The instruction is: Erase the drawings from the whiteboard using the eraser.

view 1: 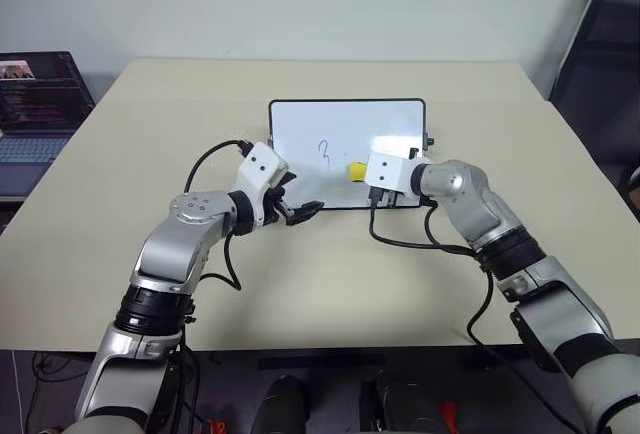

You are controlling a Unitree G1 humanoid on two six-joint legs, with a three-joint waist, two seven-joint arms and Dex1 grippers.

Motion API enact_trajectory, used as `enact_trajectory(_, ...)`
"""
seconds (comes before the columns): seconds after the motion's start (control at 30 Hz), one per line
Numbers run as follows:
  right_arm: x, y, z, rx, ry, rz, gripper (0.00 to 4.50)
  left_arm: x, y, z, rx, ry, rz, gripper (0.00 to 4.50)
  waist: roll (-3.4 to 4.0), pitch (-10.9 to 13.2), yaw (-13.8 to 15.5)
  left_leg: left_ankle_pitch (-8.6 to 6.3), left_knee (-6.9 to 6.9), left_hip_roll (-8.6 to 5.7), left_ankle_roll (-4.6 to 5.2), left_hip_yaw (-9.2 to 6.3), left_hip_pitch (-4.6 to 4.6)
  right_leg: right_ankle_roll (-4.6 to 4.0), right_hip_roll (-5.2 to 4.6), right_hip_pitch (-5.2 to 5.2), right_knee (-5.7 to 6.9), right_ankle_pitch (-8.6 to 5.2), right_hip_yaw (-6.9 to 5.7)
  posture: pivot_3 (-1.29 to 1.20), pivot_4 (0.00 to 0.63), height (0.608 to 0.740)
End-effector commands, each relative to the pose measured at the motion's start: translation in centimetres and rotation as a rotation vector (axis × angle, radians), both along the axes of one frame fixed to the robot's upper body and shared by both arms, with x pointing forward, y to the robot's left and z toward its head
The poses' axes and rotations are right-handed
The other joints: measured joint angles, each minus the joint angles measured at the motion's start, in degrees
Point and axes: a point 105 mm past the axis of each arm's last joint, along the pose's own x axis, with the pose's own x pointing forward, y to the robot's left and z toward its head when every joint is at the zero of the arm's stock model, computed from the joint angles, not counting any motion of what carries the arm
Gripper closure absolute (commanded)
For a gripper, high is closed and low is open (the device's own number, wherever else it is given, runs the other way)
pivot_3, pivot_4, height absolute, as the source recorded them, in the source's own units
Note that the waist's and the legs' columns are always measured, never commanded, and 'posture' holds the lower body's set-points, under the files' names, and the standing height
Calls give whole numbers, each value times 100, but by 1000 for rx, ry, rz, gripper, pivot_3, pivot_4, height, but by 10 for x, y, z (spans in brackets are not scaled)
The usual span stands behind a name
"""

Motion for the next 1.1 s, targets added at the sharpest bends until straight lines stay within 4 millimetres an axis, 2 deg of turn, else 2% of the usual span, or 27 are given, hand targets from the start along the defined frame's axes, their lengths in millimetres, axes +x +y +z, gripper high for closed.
enact_trajectory(0.03,8,3,26,21,-98,-13,3400,-1,-2,15,-11,-58,-8,0,0,0,17,0,-1,-1,0,-1,0,0,0,0,0,0,-2,0,150,740)
enact_trajectory(0.1,11,3,28,21,-104,-19,3400,0,-2,14,-10,-57,-7,0,0,0,23,0,-3,-3,0,-1,-2,0,-2,0,-4,0,-2,0,150,740)
enact_trajectory(0.27,6,-6,8,-39,6,-13,3400,0,0,13,-11,-57,1,0,0,0,25,-1,-5,-5,0,-2,-6,0,-4,-1,-9,0,-3,0,150,740)
enact_trajectory(0.4,2,-10,2,-56,35,-7,3401,0,-1,13,-12,-57,1,0,0,0,25,-1,-4,-4,0,-4,-5,0,-4,0,-7,0,-5,0,150,740)
enact_trajectory(0.5,3,-9,9,-38,0,-10,3401,0,-1,14,-13,-57,-1,0,0,0,25,-1,-3,-4,0,-3,-5,0,-4,0,-6,0,-4,0,150,740)
enact_trajectory(0.57,7,-7,21,3,-60,-20,3401,0,-2,14,-13,-58,-2,0,0,0,25,-1,-3,-4,0,-3,-5,0,-4,0,-6,0,-4,0,150,740)
enact_trajectory(0.67,8,0,39,139,-72,-30,3402,1,-1,15,-16,-64,5,0,0,0,26,-1,-4,-4,0,-3,-5,0,-4,-1,-6,0,-3,0,150,740)
enact_trajectory(0.8,-1,2,51,290,-41,-16,3402,8,12,22,-54,-123,96,0,0,1,32,-1,-6,-4,0,-3,-12,0,-4,-6,-8,0,-4,0,150,740)
enact_trajectory(0.9,-20,0,53,460,11,33,3402,10,30,23,-137,-162,226,0,-1,0,49,-1,-6,-3,0,-11,-25,0,-6,-14,-13,0,-4,0,150,740)
enact_trajectory(1.1,-56,-18,44,717,43,28,3403,-7,38,11,-221,-152,303,0,0,1,85,-2,-4,-4,0,-19,-47,0,-12,-20,-29,-1,3,0,150,740)
